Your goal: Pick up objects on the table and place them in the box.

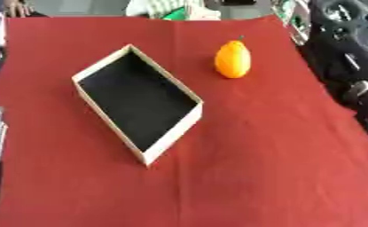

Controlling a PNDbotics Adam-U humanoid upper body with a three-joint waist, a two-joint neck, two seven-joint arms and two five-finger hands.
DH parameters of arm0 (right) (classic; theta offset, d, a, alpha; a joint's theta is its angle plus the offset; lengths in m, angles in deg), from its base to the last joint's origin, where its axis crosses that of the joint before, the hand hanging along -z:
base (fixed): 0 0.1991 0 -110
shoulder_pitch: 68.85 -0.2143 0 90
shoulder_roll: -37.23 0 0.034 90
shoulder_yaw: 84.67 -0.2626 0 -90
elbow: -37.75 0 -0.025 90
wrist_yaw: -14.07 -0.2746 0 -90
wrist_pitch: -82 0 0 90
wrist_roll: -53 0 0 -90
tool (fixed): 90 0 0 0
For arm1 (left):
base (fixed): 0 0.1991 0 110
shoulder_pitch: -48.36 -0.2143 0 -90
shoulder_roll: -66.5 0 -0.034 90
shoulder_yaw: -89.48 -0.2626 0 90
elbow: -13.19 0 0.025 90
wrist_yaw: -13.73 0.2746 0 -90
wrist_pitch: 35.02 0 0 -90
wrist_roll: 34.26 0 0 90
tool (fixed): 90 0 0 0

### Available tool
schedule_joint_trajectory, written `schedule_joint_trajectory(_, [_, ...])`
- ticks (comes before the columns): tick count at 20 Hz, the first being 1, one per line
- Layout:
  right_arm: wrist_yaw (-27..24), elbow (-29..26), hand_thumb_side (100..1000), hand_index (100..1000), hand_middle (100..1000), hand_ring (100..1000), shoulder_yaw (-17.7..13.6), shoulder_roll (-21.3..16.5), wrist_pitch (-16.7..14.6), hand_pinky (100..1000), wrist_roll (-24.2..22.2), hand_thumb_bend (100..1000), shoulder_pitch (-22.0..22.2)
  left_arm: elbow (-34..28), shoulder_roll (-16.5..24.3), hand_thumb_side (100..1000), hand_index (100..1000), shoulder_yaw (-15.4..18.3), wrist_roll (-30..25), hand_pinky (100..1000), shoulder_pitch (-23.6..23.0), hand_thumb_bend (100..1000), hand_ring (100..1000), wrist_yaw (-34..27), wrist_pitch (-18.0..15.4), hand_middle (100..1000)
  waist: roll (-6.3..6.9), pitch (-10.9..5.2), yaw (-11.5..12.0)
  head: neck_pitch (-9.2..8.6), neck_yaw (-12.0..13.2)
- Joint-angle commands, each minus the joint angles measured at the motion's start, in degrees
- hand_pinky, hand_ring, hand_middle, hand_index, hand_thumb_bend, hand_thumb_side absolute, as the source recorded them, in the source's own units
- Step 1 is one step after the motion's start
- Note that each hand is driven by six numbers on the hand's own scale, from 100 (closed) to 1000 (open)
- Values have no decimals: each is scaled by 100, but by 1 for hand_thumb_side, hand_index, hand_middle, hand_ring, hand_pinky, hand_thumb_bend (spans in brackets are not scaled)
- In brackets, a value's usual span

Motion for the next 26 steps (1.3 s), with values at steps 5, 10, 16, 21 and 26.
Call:
schedule_joint_trajectory(5, [265, 456, 1000, 942, 929, 973, -454, 81, -179, 901, -105, 100, -241, -112, 41, 531, 842, -9, -16, 527, 35, 398, 705, -39, 14, 714, 24, -175, -19, 14, -13])
schedule_joint_trajectory(10, [412, 550, 1000, 972, 936, 1000, -511, -2, -338, 915, -594, 149, -263, -112, 39, 531, 842, -6, -17, 527, 18, 396, 704, -36, 22, 714, 2, -193, -46, 42, 15])
schedule_joint_trajectory(16, [275, 563, 1000, 1000, 940, 1000, -634, -67, -796, 936, -1391, 303, -242, -112, 31, 531, 841, -10, -20, 526, 12, 394, 703, -38, 34, 713, 8, -206, -61, 26, 33])
schedule_joint_trajectory(21, [-26, 372, 645, 1000, 923, 972, -594, -100, -879, 953, -2036, 196, -276, -112, 28, 528, 840, -9, -30, 525, 8, 389, 702, -48, 70, 708, 12, -208, -71, 34, 24])
schedule_joint_trajectory(26, [-209, 203, 583, 1000, 927, 964, -483, -214, -1005, 968, -2460, 208, -266, -112, 29, 516, 840, -5, -35, 524, 10, 374, 697, -53, 93, 696, 2, -217, -85, 50, 48])
